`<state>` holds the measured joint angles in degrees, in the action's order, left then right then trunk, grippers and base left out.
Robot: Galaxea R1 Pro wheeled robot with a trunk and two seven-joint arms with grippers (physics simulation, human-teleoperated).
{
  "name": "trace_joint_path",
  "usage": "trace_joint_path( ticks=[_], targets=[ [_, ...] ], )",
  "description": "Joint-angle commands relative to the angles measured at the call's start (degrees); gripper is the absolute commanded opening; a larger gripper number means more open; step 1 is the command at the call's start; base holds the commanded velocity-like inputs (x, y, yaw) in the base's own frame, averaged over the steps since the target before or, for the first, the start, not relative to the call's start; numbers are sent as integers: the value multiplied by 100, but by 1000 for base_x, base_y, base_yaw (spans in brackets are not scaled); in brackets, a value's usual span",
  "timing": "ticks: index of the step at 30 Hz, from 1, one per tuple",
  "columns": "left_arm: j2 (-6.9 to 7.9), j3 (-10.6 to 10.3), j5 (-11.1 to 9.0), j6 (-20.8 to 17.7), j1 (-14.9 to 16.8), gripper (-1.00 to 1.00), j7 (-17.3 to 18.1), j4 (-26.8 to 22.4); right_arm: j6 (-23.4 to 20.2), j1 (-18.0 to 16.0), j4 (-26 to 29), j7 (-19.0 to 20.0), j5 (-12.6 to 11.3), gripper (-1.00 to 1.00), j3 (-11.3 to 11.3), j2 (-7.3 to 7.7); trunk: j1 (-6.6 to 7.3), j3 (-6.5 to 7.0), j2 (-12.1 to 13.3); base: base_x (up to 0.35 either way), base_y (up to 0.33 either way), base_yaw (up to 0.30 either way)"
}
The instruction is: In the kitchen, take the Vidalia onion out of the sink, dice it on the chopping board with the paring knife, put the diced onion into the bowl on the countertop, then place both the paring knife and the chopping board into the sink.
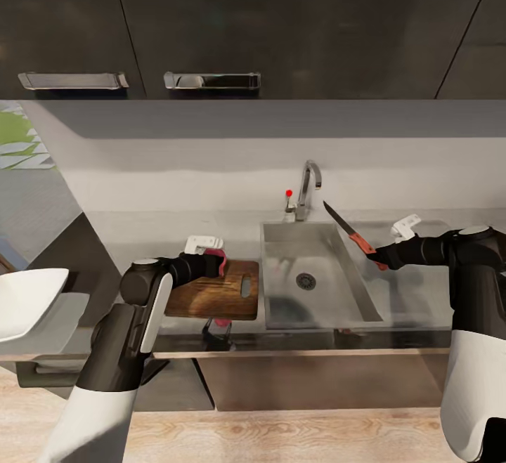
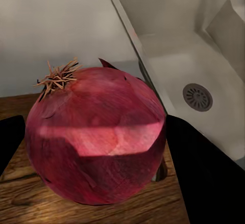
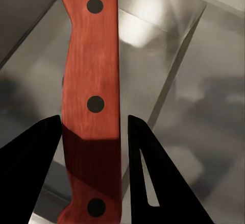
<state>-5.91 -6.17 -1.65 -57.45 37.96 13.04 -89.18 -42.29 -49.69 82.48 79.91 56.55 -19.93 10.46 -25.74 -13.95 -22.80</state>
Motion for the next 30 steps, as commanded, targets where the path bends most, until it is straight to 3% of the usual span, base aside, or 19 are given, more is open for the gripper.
trace_joint_path(
  ticks=[1,15,17,20,26,30],
  targets=[
    [-2,2,-11,-29,4,-100,2,-4,-51,-7,5,50,41,-100,-2,0,-4,-12,-12,28,0,0],
    [2,27,-11,-18,2,-100,10,472,-51,-6,5,50,41,-100,2,-1,-4,-12,-12,2,0,0],
    [21,249,-11,-1,7,-100,24,938,-51,-6,5,50,41,-100,2,-6,-4,-12,-12,0,0,0],
    [24,535,-11,49,5,-100,46,1071,-51,-6,5,50,41,-100,6,-15,-4,-12,-12,0,0,0],
    [12,571,-11,58,9,-100,45,1069,-51,-6,5,50,41,-100,7,-17,-4,-12,-12,0,0,0],
    [0,581,-11,70,16,-100,34,1086,-51,-6,5,50,41,-100,7,-119,-4,-12,-12,0,0,0]
  ],
)
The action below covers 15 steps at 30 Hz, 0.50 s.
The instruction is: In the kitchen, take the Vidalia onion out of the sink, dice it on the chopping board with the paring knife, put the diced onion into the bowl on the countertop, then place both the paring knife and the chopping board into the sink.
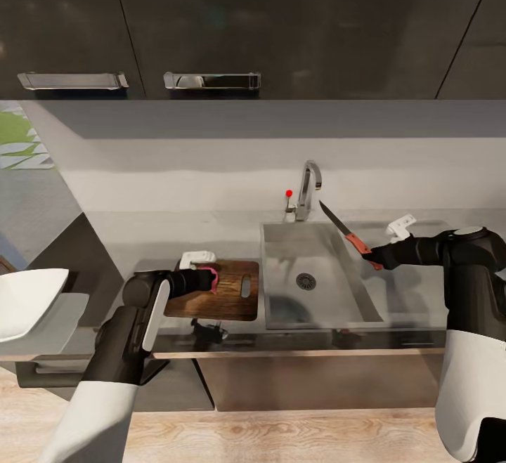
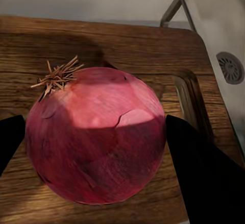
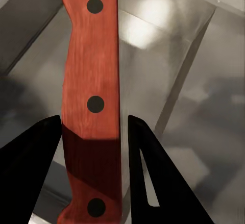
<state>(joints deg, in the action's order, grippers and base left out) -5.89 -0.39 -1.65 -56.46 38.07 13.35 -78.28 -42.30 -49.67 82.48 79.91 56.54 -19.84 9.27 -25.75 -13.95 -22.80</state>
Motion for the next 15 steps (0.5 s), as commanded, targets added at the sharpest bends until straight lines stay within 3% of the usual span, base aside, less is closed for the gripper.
trace_joint_path(
  ticks=[1,15],
  targets=[
    [-4,3,-11,-27,6,-100,2,16,-51,-7,5,51,41,-100,-2,-11,-3,-12,-12,0,0,0],
    [-71,2,-9,104,76,-100,-11,387,-51,-7,5,51,41,-100,6,-65,-3,-12,-12,0,0,0]
  ],
)
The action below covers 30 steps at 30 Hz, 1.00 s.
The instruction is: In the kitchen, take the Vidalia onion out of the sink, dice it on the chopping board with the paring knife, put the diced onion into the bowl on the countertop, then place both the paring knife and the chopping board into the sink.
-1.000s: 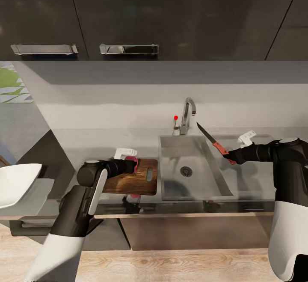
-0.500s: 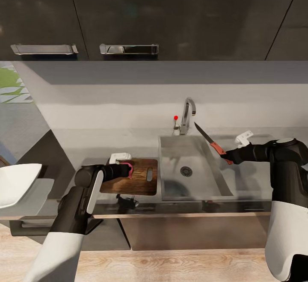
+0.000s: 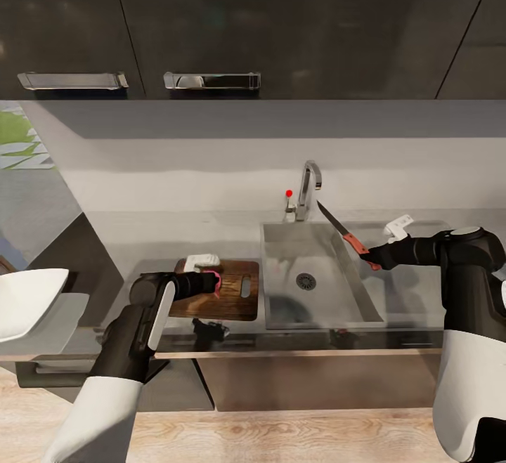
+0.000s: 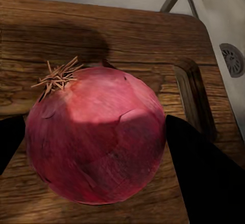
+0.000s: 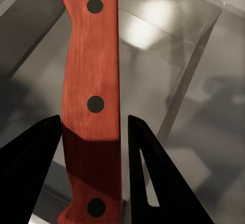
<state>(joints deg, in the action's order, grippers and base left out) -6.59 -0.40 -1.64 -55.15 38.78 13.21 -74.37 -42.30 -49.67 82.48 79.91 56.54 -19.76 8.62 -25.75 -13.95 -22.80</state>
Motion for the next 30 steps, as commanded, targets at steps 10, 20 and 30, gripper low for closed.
trace_joint_path(
  ticks=[10,20,30],
  targets=[
    [-12,4,-10,39,293,-100,-9,-67,-51,-7,5,36,41,-100,-2,-1,-3,-12,-12,0,0,0],
    [-11,5,-12,48,435,-100,-11,283,-51,-7,5,33,41,-100,-2,-1,-3,-12,-12,0,0,0],
    [-1,5,-5,384,569,-100,-18,664,-51,-7,5,33,41,-100,-2,-1,-3,-12,-12,0,0,0]
  ],
)
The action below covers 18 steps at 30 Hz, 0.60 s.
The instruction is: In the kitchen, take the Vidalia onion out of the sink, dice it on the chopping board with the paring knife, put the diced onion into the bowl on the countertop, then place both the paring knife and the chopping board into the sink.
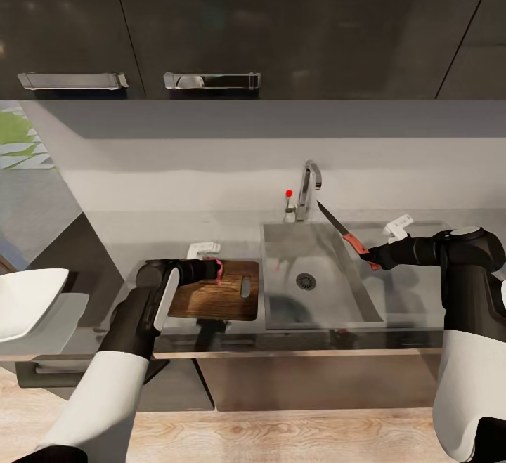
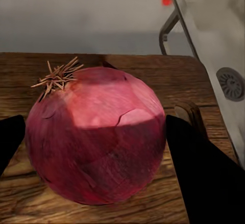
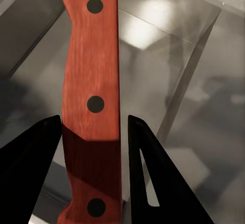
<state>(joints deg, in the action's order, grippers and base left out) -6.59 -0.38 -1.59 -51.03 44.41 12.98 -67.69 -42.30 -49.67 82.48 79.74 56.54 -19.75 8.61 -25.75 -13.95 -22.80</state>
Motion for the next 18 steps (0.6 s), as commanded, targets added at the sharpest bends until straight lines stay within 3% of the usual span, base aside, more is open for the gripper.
trace_joint_path(
  ticks=[1,18],
  targets=[
    [-1,3,-10,10,9,-100,5,1,-51,-7,5,51,41,-100,-2,0,-3,-12,-12,0,0,0],
    [15,3,-9,68,15,-100,10,-24,-51,-7,5,51,41,-100,-2,0,-3,-12,-12,0,0,0]
  ],
)
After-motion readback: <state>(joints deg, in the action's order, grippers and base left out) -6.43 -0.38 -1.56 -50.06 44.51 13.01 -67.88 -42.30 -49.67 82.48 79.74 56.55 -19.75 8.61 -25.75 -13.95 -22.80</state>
